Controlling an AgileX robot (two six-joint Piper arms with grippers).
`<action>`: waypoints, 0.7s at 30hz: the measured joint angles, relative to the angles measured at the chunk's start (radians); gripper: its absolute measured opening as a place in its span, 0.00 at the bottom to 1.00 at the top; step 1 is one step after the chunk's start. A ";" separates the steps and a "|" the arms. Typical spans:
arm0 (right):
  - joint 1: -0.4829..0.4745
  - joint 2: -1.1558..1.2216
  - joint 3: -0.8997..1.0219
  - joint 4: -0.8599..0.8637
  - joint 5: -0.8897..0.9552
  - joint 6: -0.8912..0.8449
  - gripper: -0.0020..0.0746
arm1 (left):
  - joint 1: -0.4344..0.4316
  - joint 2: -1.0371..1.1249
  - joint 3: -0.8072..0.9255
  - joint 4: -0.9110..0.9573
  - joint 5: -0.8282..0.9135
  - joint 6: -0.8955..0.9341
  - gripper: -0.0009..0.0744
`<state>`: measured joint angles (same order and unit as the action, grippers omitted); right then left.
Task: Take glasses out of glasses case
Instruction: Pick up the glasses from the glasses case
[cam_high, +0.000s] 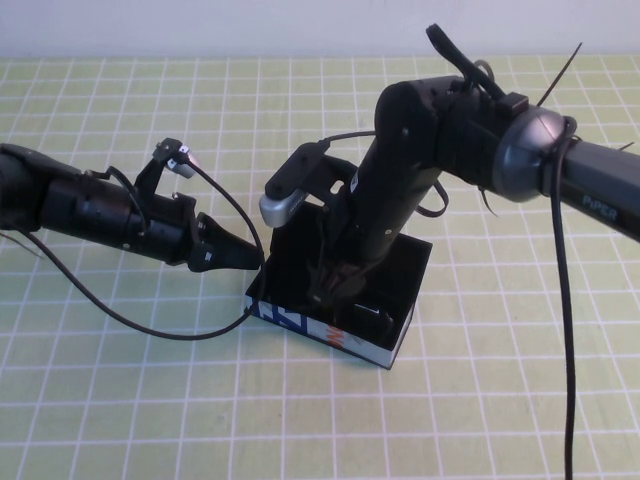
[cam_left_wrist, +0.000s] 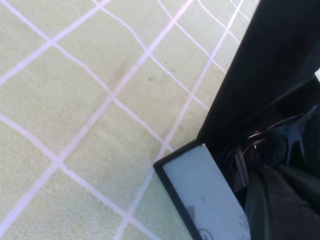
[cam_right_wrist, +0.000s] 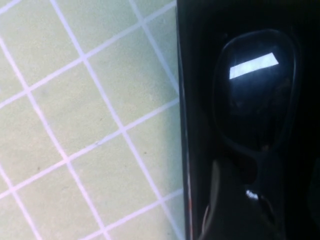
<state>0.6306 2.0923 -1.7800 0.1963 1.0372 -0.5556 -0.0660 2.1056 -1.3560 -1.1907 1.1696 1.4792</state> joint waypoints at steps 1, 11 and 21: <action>0.000 0.009 -0.012 0.000 0.007 0.000 0.42 | 0.000 0.000 0.000 0.000 0.000 0.000 0.01; 0.000 0.055 -0.065 -0.052 0.064 0.000 0.42 | 0.000 0.000 0.000 0.004 0.000 -0.004 0.01; 0.000 0.072 -0.065 -0.055 0.060 0.000 0.42 | 0.000 0.000 0.000 0.006 0.000 -0.004 0.01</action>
<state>0.6306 2.1642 -1.8449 0.1415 1.0969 -0.5556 -0.0660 2.1056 -1.3560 -1.1849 1.1696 1.4754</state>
